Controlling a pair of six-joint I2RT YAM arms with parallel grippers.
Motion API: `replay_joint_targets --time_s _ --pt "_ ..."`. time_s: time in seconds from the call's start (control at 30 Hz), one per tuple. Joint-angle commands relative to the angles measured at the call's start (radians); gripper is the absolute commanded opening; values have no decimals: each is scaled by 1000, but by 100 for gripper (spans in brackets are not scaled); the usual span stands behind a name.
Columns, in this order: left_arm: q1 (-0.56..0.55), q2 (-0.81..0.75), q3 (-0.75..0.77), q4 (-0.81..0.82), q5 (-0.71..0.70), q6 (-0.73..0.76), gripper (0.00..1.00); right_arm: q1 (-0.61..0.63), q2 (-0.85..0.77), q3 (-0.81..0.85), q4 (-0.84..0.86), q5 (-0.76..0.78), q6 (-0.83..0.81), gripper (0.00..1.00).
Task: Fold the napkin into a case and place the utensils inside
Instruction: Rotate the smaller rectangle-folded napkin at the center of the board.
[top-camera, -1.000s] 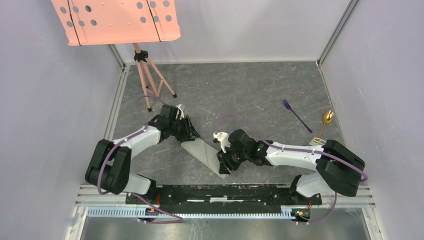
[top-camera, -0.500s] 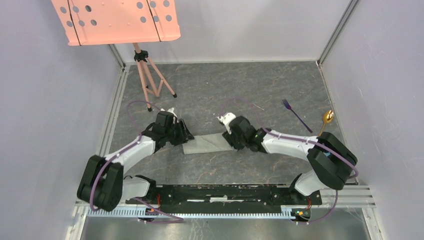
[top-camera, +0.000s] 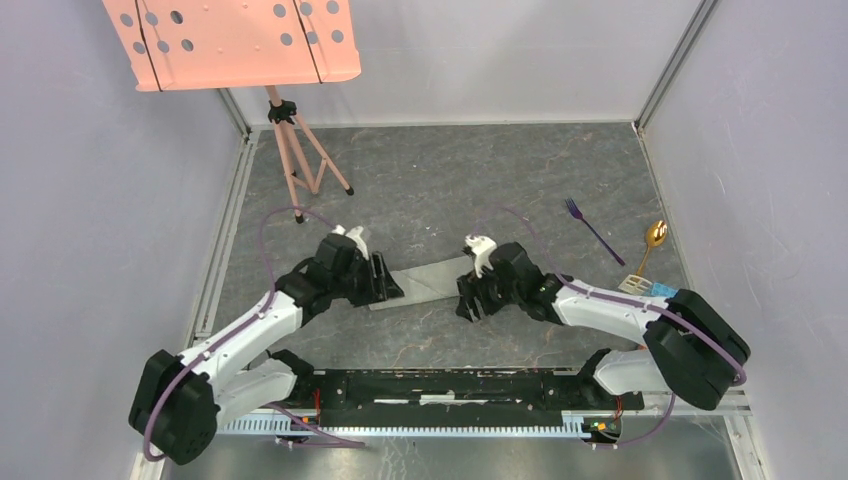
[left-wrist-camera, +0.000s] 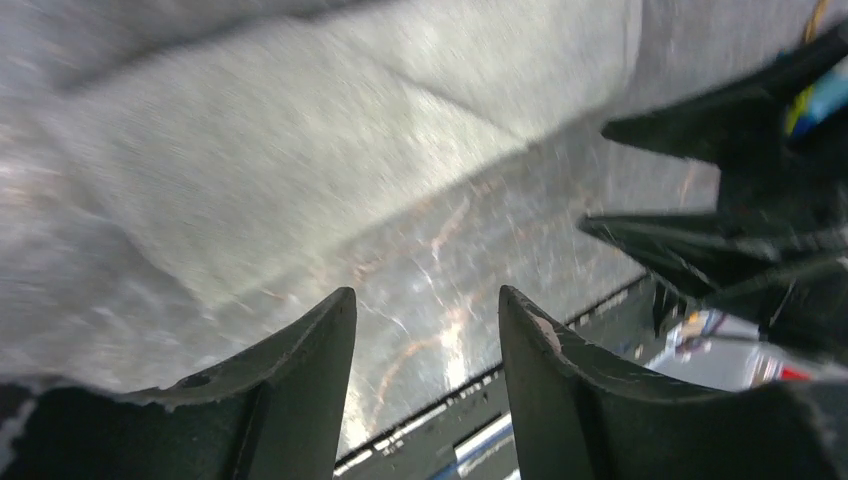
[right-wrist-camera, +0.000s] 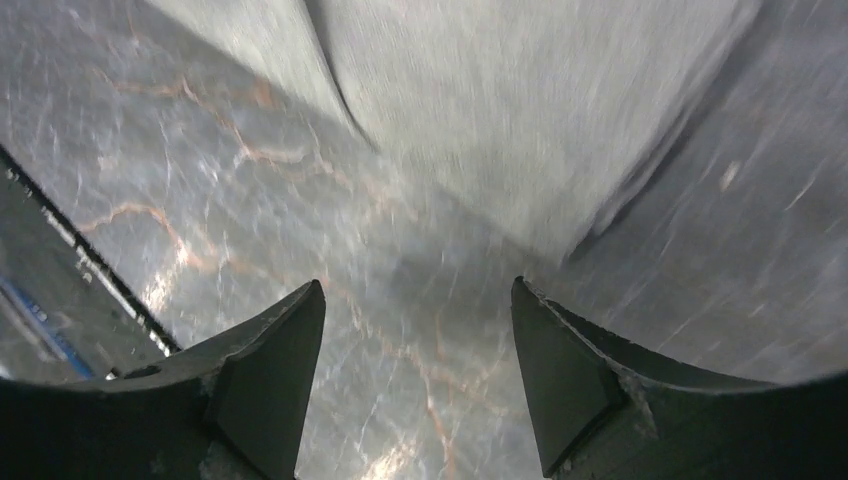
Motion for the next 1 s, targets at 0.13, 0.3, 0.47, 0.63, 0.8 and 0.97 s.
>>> replay_joint_targets --time_s 0.13,0.3,0.47,0.63,0.8,0.97 --pt "-198 -37 -73 74 -130 -187 62 -94 -20 -258 452 -231 356 73" --pt "-198 -140 -61 29 -196 -191 62 -117 185 -125 548 -258 298 62" --pt "-196 -163 27 -133 -319 -121 66 -69 464 140 673 -340 368 53" --pt "-196 -105 69 -212 -403 -87 66 -14 600 280 889 -417 571 54" --pt "-196 37 140 -241 -444 -34 66 -107 494 239 650 -418 410 63" --pt "-147 127 213 -221 -472 17 69 -175 370 153 422 -443 221 69"
